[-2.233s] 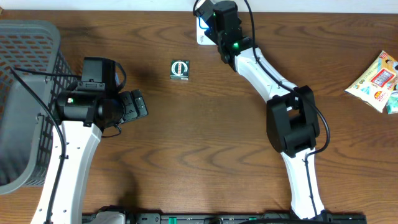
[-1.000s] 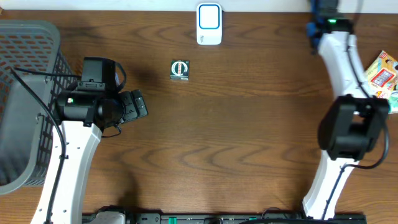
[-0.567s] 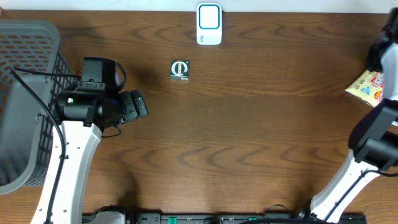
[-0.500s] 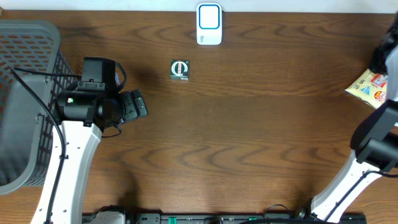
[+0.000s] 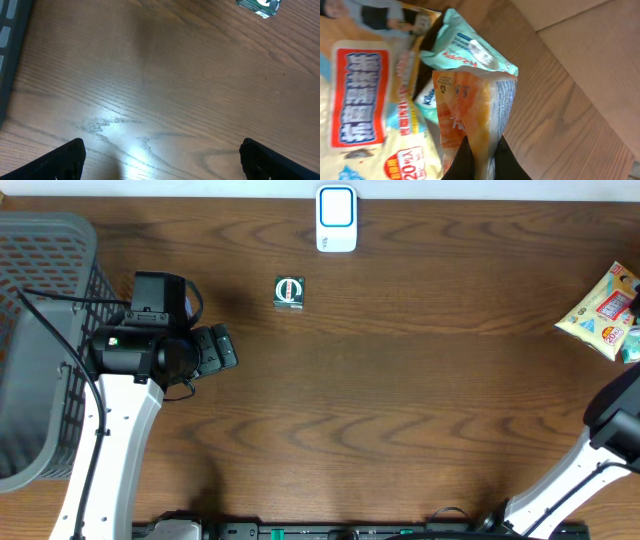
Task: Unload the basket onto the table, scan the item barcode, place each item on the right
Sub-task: 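Swing the tissue pack right and drop it by the snack bags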
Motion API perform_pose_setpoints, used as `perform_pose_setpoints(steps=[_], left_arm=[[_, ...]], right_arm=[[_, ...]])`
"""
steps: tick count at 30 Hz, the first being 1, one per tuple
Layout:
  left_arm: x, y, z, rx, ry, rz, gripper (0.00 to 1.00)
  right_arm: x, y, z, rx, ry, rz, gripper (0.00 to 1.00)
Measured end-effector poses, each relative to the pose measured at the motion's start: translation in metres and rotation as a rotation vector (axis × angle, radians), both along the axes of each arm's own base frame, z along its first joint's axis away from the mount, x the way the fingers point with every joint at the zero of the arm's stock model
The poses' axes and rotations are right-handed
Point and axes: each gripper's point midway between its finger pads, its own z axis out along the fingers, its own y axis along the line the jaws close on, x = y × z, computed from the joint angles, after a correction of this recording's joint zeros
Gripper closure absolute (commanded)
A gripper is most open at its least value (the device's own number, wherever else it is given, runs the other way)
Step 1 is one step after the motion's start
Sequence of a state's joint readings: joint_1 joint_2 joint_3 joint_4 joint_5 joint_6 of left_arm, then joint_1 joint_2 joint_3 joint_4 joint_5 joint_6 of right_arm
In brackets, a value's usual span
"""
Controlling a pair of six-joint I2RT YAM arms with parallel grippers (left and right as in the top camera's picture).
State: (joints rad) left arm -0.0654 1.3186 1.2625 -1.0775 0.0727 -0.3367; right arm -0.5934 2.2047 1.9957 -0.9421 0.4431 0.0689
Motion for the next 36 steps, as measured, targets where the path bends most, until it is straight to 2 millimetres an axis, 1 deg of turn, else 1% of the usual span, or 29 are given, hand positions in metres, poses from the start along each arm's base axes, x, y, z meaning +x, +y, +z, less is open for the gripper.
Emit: perform_pose_setpoints(steps=[4,9,13,16,18,20,25,28,29,30,31,32,33,34,35,36], left_arm=[[0.0,0.0,0.0,0.0,0.0,0.0,0.03],[0.0,0.0,0.0,0.0,0.0,0.0,0.02],[0.0,0.0,0.0,0.0,0.0,0.0,0.02],[0.0,0.0,0.0,0.0,0.0,0.0,0.03],[0.0,0.0,0.0,0.0,0.0,0.0,0.02],[0.0,0.0,0.0,0.0,0.0,0.0,0.02],[0.0,0.0,0.0,0.0,0.0,0.0,0.03],[0.0,0.0,0.0,0.0,0.0,0.0,0.02],[0.0,0.0,0.0,0.0,0.0,0.0,0.02],[0.0,0.0,0.0,0.0,0.0,0.0,0.02],[0.0,0.0,0.0,0.0,0.0,0.0,0.02],[0.0,0.0,0.0,0.0,0.0,0.0,0.02],[0.0,0.0,0.0,0.0,0.0,0.0,0.02],[0.0,0.0,0.0,0.0,0.0,0.0,0.02],[0.0,0.0,0.0,0.0,0.0,0.0,0.02],[0.0,0.0,0.0,0.0,0.0,0.0,0.02]], right_arm=[[-0.004,-0.005,-0.002,0.028,-0.024,-0.015,0.99],[0.001,-0.004,-0.009,0.047,-0.054,-0.007,0.99],[0.0,-0.001,-0.033,0.065,-0.053,-0.001,0.99],[-0.006,0.005,-0.054,0.089,-0.033,0.003,0.99],[-0.008,0.009,-0.064,0.103,-0.025,0.01,0.99],[-0.005,0.012,-0.068,0.12,-0.036,0.035,0.99],[0.016,0.025,-0.071,0.191,-0.108,0.136,0.99],[0.022,0.03,-0.071,0.218,-0.128,0.168,0.99],[0.022,0.031,-0.071,0.223,-0.13,0.174,0.96],[0.022,0.032,-0.072,0.226,-0.13,0.176,0.85],[0.023,0.032,-0.072,0.23,-0.133,0.175,0.64],[0.022,0.033,-0.072,0.231,-0.131,0.177,0.5],[0.023,0.033,-0.072,0.233,-0.131,0.183,0.44],[0.023,0.033,-0.072,0.233,-0.13,0.185,0.4],[0.023,0.033,-0.072,0.233,-0.129,0.185,0.37],[0.023,0.034,-0.072,0.235,-0.129,0.191,0.36]])
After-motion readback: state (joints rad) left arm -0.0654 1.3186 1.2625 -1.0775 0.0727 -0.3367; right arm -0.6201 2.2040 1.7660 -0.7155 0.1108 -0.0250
